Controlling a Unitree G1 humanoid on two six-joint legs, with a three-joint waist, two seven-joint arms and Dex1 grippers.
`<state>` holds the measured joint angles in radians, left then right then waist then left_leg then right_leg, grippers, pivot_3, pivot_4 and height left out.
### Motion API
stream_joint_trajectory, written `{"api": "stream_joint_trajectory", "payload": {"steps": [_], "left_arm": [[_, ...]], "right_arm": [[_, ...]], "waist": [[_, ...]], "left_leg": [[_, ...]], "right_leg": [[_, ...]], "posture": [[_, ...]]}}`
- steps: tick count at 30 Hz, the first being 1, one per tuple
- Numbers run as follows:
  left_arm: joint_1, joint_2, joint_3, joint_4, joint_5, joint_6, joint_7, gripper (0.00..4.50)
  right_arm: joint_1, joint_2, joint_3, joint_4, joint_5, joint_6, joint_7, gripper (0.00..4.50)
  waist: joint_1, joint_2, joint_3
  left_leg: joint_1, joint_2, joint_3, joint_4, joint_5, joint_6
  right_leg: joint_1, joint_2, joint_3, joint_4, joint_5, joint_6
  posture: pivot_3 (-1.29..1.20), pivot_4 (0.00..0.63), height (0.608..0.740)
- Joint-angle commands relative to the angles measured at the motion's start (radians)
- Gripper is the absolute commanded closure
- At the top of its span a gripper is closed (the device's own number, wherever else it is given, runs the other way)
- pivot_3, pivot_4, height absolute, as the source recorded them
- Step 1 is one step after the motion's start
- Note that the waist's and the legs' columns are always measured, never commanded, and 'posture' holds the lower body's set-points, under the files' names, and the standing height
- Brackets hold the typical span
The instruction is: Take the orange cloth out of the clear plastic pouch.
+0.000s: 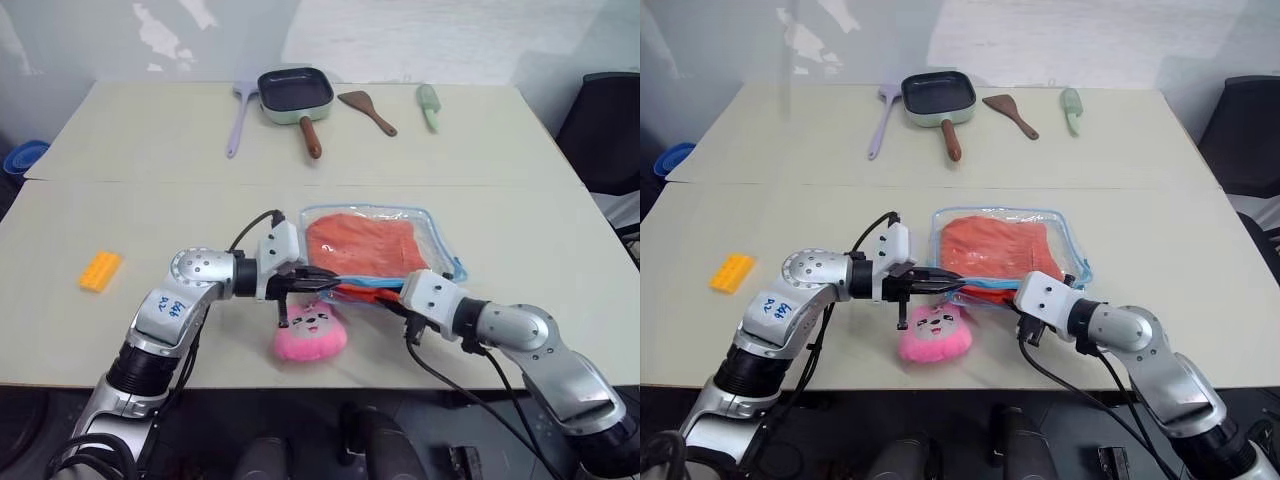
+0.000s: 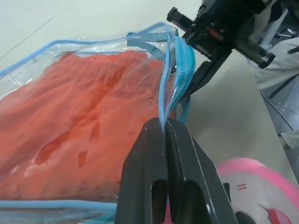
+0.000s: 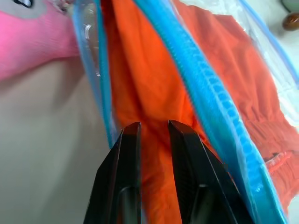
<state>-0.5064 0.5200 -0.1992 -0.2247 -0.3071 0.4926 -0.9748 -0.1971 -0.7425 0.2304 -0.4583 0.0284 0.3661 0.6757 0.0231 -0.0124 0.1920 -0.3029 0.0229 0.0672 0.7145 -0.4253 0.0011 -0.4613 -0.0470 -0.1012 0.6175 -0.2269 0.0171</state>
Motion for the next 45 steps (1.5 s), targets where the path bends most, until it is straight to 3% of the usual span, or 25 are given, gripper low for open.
{"api": "stream_joint_trajectory", "payload": {"steps": [1, 5, 14, 28, 36, 39, 45], "left_arm": [[0.005, 0.004, 0.000, -0.050, -0.006, -0.014, 0.004, 4.50], [0.003, 0.008, 0.000, -0.048, -0.008, -0.014, 0.004, 4.50], [0.000, 0.011, -0.007, -0.043, -0.003, -0.027, -0.004, 4.50], [-0.010, 0.011, -0.014, -0.041, -0.007, -0.024, -0.010, 4.50], [-0.004, 0.012, -0.015, -0.052, -0.011, -0.018, -0.010, 4.50], [-0.005, 0.012, -0.013, -0.049, -0.010, -0.020, -0.010, 4.50], [-0.010, 0.009, -0.002, -0.042, -0.012, -0.017, 0.000, 4.50]], "right_arm": [[-0.006, 0.002, 0.010, 0.013, -0.056, -0.065, -0.002, 2.69], [-0.001, 0.011, 0.009, 0.016, -0.074, -0.096, 0.007, 1.28], [-0.010, 0.021, 0.013, 0.040, -0.119, -0.146, 0.011, 1.28], [-0.065, 0.006, 0.096, 0.147, -0.281, -0.372, 0.077, 1.28], [-0.113, 0.080, 0.104, 0.272, -0.339, -0.368, 0.040, 1.28], [-0.117, 0.086, 0.117, 0.313, -0.360, -0.377, 0.045, 1.90], [-0.117, 0.082, 0.134, 0.351, -0.388, -0.420, 0.043, 3.91]], "waist": [[0.000, 0.000, 0.000], [0.000, 0.000, 0.000], [0.000, 0.000, 0.000], [-0.001, 0.000, 0.000], [-0.002, 0.000, 0.000], [-0.002, 0.000, 0.000], [-0.002, 0.000, 0.000]], "left_leg": [[0.000, 0.000, 0.000, 0.000, 0.000, 0.000], [0.000, 0.000, 0.000, 0.000, 0.000, 0.000], [0.000, 0.000, 0.000, 0.000, 0.000, 0.000], [0.000, 0.000, 0.000, 0.000, 0.000, 0.000], [0.000, 0.001, 0.000, 0.000, 0.000, 0.000], [0.001, 0.001, 0.000, 0.000, 0.000, 0.000], [0.002, 0.000, 0.001, 0.000, 0.000, 0.000]], "right_leg": [[0.000, 0.000, 0.000, 0.000, 0.000, 0.000], [0.000, 0.000, 0.000, 0.000, 0.000, 0.000], [0.000, 0.000, 0.000, 0.000, 0.000, 0.000], [0.000, 0.000, 0.000, 0.000, 0.000, -0.001], [0.000, 0.000, 0.000, 0.001, 0.000, -0.001], [0.001, 0.000, 0.000, 0.001, 0.000, -0.001], [0.001, 0.000, 0.000, 0.001, 0.000, -0.001]], "posture": [[0.00, 0.150, 0.740], [0.00, 0.150, 0.740], [0.00, 0.150, 0.740], [0.00, 0.150, 0.740], [0.00, 0.150, 0.740], [0.00, 0.150, 0.740], [0.00, 0.150, 0.740]]}}
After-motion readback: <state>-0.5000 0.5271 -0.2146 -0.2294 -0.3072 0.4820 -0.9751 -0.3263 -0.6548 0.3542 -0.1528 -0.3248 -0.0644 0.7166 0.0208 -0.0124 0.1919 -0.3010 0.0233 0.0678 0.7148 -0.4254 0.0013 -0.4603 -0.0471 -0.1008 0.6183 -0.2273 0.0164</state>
